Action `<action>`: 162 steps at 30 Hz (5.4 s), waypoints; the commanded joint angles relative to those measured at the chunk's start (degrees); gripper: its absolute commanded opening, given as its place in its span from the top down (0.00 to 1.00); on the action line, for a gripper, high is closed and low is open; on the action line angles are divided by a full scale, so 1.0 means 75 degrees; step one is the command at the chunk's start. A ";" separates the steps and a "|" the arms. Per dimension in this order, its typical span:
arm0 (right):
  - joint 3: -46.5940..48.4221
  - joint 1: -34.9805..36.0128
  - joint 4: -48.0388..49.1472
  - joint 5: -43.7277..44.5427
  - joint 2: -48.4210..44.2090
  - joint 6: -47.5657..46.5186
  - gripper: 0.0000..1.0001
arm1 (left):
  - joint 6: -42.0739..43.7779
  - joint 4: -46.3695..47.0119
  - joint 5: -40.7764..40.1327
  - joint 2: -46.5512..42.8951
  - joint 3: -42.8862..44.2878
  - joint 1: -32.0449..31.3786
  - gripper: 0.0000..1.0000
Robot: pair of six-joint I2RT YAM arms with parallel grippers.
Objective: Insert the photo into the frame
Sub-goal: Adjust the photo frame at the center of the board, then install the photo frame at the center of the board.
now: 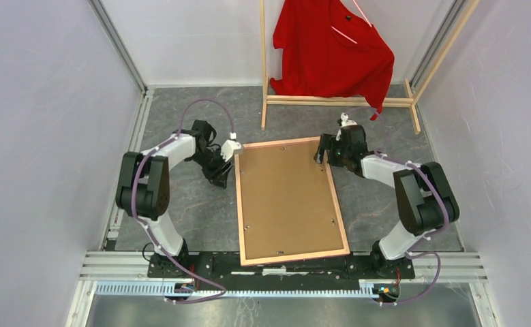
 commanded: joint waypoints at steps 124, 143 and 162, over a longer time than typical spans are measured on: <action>0.2900 0.5695 0.3223 -0.1529 0.3196 0.2232 0.36 | 0.1280 -0.1257 0.0846 0.0649 0.0370 0.1705 0.62; 0.3264 0.5741 0.2980 -0.1105 0.3602 0.2047 0.83 | 0.1272 -0.1255 0.0492 0.0578 0.0339 0.1653 0.64; 0.3713 0.5523 0.2584 -0.1028 0.4166 0.1915 1.00 | 0.1268 -0.1192 0.0297 0.0548 0.0236 0.1606 0.66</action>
